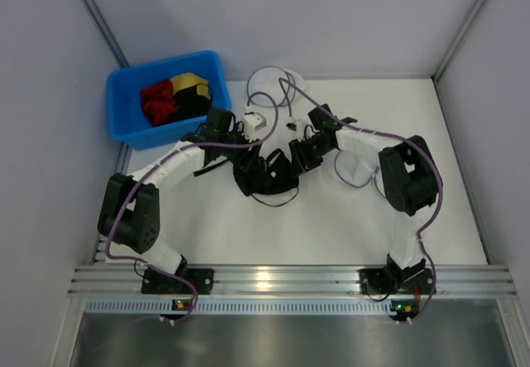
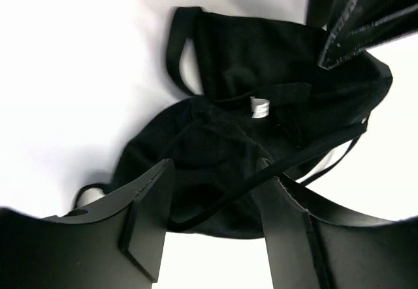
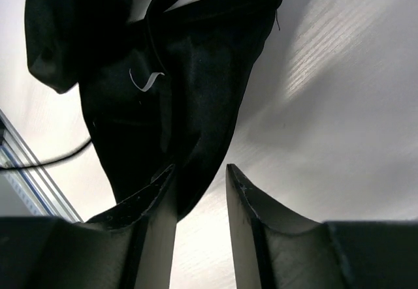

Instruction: Place the bra in the laundry bag and zip it closed

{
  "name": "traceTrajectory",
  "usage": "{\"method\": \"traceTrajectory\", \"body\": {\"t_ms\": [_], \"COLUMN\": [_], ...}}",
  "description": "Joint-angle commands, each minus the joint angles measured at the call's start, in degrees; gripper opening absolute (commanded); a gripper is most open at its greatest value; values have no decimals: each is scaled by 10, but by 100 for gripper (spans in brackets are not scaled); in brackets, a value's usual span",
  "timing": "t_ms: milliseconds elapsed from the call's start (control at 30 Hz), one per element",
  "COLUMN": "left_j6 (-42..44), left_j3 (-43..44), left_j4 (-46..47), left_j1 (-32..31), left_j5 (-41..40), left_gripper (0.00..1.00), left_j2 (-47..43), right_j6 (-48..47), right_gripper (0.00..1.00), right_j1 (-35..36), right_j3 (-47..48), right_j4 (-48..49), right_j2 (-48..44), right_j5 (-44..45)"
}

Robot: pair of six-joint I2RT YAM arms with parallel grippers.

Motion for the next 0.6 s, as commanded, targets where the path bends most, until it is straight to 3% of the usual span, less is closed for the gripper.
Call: {"method": "traceTrajectory", "body": {"t_ms": [0,133,267,567], "left_j6": [-10,21,71,110], "left_j3": [33,53,79,101], "left_j4": [-2,-35,-65,-67], "left_j1": [33,80,105,122], "left_j5": [-1,34,53,82], "left_gripper": [61,62,64,65], "left_j2": [-49,-27,8,81], "right_j6": [21,23,20,16], "right_gripper": [34,22,0,0], "right_j1": [-6,-6,-6,-15], "right_j3": [30,31,30,-7], "right_j4": [25,27,21,22], "right_j2": [10,16,11,-27], "right_j5": [-21,-29,-25,5]}}
